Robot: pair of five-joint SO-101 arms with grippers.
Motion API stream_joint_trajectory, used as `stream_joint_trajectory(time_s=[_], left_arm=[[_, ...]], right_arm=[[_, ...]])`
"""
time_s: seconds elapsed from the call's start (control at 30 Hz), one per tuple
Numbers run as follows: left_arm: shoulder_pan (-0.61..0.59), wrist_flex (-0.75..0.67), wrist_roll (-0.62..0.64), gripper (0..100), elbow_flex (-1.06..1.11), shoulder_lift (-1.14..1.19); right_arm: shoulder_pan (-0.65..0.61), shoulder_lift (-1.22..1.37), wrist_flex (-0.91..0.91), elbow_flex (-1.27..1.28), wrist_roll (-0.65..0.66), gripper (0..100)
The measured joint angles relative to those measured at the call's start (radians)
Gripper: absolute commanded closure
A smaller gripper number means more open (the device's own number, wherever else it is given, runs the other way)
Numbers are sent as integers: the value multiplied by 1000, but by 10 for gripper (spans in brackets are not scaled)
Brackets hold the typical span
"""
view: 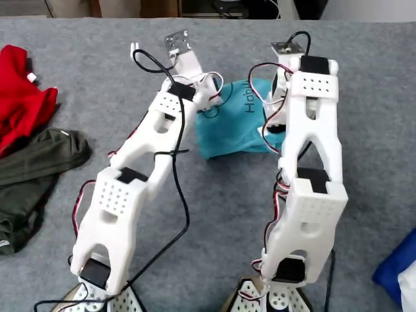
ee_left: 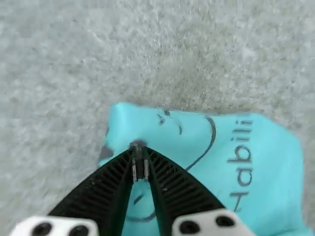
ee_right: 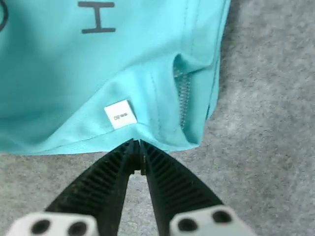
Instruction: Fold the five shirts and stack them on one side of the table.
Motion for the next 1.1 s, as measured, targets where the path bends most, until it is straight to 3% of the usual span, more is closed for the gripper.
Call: stream_joint_trajectory(time_s=[0.27, 0.5, 0.8, 1.1], left_arm=[[0, -2, 2, 980, -232, 244], [-6, 91, 31, 980, -493, 396], [-11, 117, 37, 980, -652, 459], [-11, 474, 21, 980, -980, 457]], right_arm=[[75, 54, -103, 52, 2, 993], [129, 114, -110, 52, 0, 993], [129, 121, -68, -28, 0, 993], [129, 117, 112, -285, 0, 993]])
